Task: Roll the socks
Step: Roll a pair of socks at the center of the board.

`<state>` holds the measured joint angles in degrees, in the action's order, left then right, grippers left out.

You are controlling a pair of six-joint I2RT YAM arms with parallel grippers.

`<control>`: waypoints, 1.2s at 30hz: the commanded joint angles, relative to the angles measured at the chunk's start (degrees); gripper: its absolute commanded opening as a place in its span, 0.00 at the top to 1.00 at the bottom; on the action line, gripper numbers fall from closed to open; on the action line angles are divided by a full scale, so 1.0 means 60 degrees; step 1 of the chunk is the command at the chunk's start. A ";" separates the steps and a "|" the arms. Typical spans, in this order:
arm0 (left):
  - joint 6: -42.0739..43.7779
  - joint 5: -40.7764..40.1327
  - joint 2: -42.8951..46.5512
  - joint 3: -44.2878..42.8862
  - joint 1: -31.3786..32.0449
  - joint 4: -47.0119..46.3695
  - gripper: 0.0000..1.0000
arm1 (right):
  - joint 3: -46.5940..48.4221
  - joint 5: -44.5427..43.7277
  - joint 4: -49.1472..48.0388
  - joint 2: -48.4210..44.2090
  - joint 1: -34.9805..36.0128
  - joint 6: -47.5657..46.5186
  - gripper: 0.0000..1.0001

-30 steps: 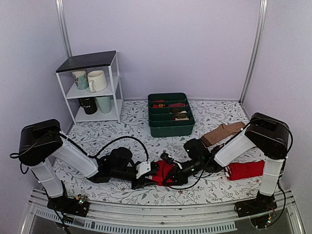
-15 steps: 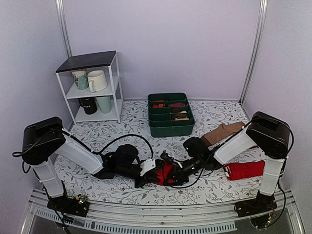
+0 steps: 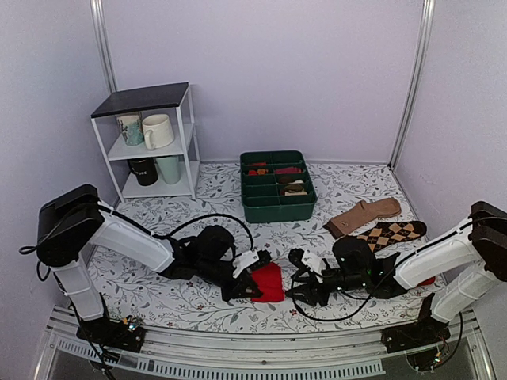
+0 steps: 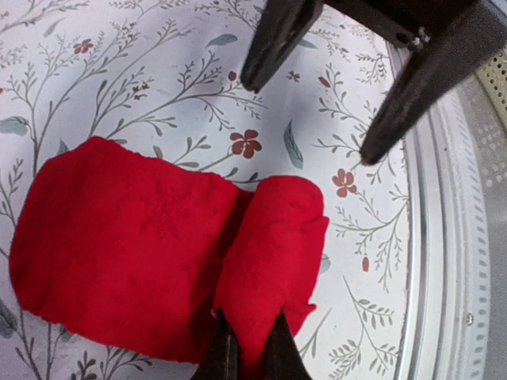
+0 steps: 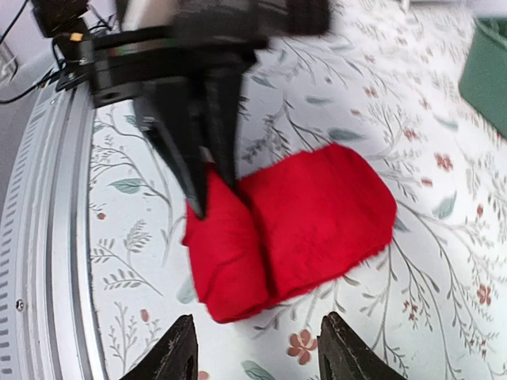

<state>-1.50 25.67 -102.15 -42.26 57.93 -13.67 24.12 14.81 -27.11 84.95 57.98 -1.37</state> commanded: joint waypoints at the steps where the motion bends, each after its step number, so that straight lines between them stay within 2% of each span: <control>1: -0.0692 0.0607 -0.0627 0.0174 -0.0261 0.2117 1.00 | -0.0212 -0.1468 -0.1137 -0.0317 0.0722 -0.1267 0.49; 9: -0.0951 0.0730 -0.0888 -0.0012 -0.0528 0.2463 1.00 | 0.0780 -0.2212 -0.0486 0.1229 0.1819 -0.2462 0.47; 14: -0.0952 0.0744 -0.0901 -0.0026 -0.0557 0.2469 1.00 | 0.0997 -0.2300 -0.0473 0.1596 0.1917 -0.2806 0.44; 21: -0.0880 0.0784 -0.0983 -0.0119 -0.0587 0.2490 1.00 | 0.1232 -0.2293 -0.0173 0.2072 0.2005 -0.2896 0.45; 24: -0.0865 0.0837 -0.1074 -0.0175 -0.0602 0.2476 1.00 | 0.1340 -0.2257 -0.0078 0.2270 0.2012 -0.2697 0.52; 27: -0.0850 0.0838 -0.1124 -0.0236 -0.0603 0.2431 1.00 | 0.1514 -0.2330 0.0230 0.2553 0.2012 -0.2392 0.64; 31: -0.0781 0.0720 -0.0941 -0.0194 -0.0603 0.2077 0.87 | 0.1571 -0.2538 0.0523 0.2742 0.2005 -0.1724 0.76; 34: -0.0623 0.0586 -0.0665 -0.0269 -0.0598 0.1742 0.83 | 0.1569 -0.2170 0.0805 0.2855 0.1861 -0.1046 0.81; 35: -0.0541 0.0535 -0.0522 -0.0259 -0.0589 0.1563 0.78 | 0.1613 -0.1989 0.0971 0.2914 0.1781 -0.0779 0.82; 36: -0.0459 0.0469 -0.0328 -0.0192 -0.0577 0.1301 0.67 | 0.1643 -0.1795 0.1095 0.2972 0.1710 -0.0606 0.82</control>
<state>-6.17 32.99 -104.73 -45.43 54.57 -9.21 33.26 0.32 -27.88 98.74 69.21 -11.49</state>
